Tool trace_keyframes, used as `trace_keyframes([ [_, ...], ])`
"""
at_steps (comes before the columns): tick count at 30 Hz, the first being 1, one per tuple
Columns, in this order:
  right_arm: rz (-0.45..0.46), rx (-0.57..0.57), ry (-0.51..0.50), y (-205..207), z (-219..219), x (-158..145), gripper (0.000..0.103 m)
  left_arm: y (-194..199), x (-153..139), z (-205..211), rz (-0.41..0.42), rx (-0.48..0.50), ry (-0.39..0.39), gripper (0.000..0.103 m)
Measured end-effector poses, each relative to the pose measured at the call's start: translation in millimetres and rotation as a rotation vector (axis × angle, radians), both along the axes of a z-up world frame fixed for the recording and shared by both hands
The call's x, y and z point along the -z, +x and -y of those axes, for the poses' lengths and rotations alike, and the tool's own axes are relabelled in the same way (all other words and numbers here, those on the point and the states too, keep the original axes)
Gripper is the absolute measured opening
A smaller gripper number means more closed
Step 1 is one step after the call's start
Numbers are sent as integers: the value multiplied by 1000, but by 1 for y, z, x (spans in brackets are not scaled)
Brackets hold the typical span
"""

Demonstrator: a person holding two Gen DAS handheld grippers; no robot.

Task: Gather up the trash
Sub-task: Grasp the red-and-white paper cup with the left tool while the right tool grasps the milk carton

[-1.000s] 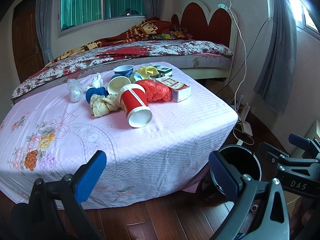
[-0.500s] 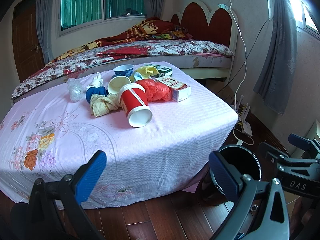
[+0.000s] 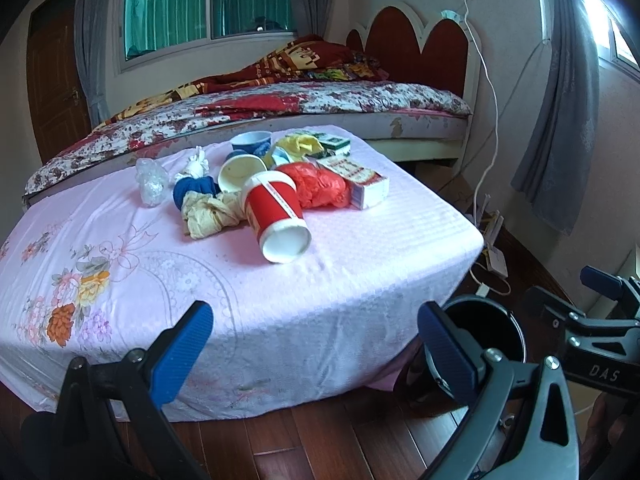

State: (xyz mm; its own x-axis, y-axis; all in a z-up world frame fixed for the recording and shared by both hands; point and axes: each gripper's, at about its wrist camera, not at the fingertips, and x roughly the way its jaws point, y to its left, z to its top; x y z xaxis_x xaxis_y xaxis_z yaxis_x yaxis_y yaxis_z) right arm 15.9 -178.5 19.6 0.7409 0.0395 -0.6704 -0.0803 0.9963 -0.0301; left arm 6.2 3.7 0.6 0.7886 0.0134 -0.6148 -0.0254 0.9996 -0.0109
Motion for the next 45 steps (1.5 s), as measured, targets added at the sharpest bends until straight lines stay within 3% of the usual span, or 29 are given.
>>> trace_keyframes([
  [5,6,-35,34,22,9,6,103,28,4,-13,5,-19,-8,101],
  [9,-26,-50,52,47,15,20,103,60,10,-22,-17,-42,-11,85],
  [11,-36,-58,70,60,16,22,103,72,11,-26,-18,-58,-24,83],
  [17,-10,-129,57,97,1,16,103,112,20,-36,-37,-104,-58,82],
  [20,-22,-162,78,119,-7,22,103,128,29,-39,-62,-111,-72,75],
  [27,-27,-285,69,171,-45,34,102,140,47,-43,-103,-130,-90,71],
  [35,-122,-327,32,227,-88,50,90,145,50,-47,-110,-98,-117,57],
  [39,-172,-341,34,247,-97,61,74,147,46,-51,-102,-79,-110,53],
  [42,-175,-360,36,252,-103,61,71,147,43,-53,-97,-63,-106,52],
  [43,-176,-365,31,252,-105,61,55,145,40,-54,-90,-60,-101,51],
  [45,-176,-365,12,249,-107,58,54,143,38,-55,-84,-56,-96,51],
])
